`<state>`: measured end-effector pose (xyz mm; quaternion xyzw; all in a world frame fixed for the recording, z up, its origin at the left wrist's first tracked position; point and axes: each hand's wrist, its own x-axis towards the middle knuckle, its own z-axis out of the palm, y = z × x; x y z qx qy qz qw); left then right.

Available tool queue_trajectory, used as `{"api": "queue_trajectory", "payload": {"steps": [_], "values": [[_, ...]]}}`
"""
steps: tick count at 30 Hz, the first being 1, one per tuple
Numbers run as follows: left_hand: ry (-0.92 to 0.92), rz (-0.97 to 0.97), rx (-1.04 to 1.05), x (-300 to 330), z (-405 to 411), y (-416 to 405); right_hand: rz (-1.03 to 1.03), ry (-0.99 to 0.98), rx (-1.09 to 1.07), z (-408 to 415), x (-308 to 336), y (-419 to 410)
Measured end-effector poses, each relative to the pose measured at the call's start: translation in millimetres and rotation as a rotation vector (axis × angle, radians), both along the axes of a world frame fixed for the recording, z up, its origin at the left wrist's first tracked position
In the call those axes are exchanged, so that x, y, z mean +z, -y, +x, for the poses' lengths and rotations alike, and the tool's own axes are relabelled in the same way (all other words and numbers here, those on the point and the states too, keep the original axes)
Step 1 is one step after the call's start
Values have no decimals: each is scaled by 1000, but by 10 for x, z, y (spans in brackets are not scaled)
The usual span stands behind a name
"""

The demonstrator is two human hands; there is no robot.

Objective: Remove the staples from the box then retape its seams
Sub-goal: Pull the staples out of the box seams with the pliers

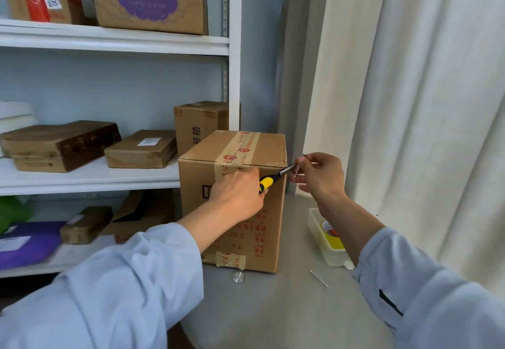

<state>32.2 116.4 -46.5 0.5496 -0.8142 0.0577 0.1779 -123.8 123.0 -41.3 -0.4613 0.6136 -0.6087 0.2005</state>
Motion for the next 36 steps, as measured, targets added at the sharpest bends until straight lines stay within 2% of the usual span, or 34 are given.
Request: {"api": "queue_trajectory", "payload": {"steps": [10, 13, 18, 20, 26, 36], "values": [[188, 211, 10, -295, -85, -100, 237, 116, 62, -318, -480, -97], [275, 217, 12, -369, -160, -126, 361, 18, 39, -468, -724, -100], [402, 246, -29, -595, -323, -123, 738, -303, 45, -664, -1486, -259], [413, 277, -44, -680, -380, -103, 829, -380, 10, -700, -1711, -313], [400, 324, -66, -807, -486, -73, 845, -513, -73, -676, -1898, -338], [415, 340, -101, -872, -539, -16, 762, -516, -178, -742, -2029, -216]]}}
